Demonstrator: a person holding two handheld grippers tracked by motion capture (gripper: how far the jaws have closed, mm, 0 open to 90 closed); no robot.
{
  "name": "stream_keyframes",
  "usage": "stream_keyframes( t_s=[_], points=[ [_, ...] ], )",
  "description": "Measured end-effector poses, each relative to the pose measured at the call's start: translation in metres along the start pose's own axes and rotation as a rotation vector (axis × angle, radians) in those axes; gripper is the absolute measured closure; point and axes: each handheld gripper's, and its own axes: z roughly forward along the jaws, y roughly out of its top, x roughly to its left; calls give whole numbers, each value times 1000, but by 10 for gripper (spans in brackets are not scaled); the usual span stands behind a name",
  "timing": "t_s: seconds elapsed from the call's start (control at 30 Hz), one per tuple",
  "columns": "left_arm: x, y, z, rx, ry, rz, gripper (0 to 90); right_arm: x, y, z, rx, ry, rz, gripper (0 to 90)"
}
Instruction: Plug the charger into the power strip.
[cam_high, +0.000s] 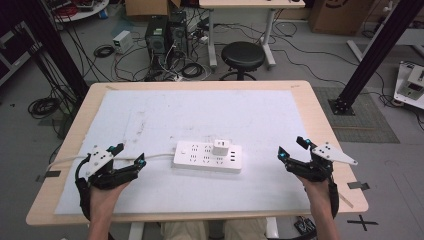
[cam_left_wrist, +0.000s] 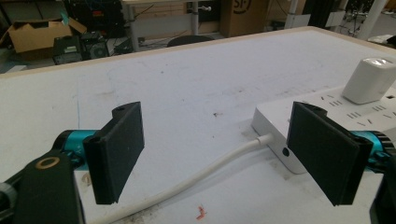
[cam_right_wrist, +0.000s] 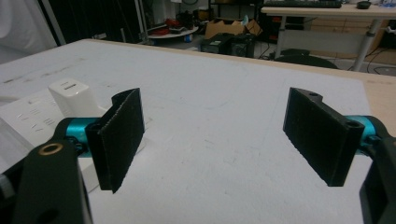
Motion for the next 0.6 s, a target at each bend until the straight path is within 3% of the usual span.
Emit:
stream_keyframes(
  t_s=[0.6],
  points=[
    [-4,3,-1,-1,2,10,190,-5,-4,-7,-4,-1,13,211]
  ],
)
